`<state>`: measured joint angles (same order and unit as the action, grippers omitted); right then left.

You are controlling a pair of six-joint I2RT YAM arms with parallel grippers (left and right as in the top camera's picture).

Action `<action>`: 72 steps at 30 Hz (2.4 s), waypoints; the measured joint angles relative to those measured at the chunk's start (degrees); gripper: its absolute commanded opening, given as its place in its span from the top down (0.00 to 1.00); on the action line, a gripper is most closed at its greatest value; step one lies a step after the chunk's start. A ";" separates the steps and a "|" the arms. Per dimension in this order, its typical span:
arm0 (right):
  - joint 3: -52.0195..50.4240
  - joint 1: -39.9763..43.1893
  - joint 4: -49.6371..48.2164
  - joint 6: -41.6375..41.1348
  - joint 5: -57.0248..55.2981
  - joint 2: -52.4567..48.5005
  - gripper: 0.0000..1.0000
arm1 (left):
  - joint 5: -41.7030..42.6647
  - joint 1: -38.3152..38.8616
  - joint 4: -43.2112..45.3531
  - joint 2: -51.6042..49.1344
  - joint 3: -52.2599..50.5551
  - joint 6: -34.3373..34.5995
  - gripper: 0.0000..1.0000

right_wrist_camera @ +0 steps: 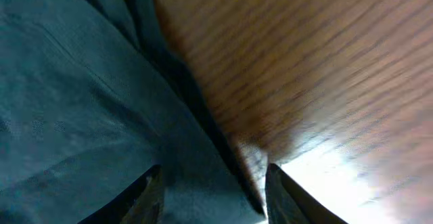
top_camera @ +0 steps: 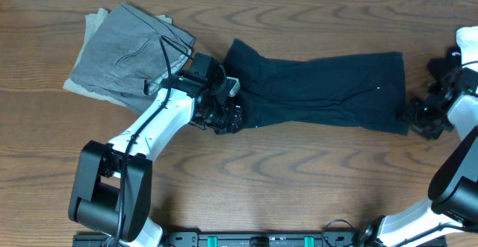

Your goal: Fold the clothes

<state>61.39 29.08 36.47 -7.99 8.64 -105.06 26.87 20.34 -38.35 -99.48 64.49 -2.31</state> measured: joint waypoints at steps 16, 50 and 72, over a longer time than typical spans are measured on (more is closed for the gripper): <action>-1.46 1.40 0.57 2.38 5.05 0.07 0.99 | -0.26 0.00 -1.11 0.00 -0.02 0.44 0.28; -1.44 1.62 4.42 0.28 1.49 0.13 0.99 | -5.70 -0.74 0.68 -7.56 -0.17 0.02 0.94; -1.14 4.26 6.75 -1.99 -3.15 0.61 0.51 | -6.73 -7.96 0.42 -4.59 -0.17 1.18 0.69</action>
<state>60.25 33.34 43.22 -9.98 5.50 -104.44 20.14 12.38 -37.93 -104.07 64.31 -1.13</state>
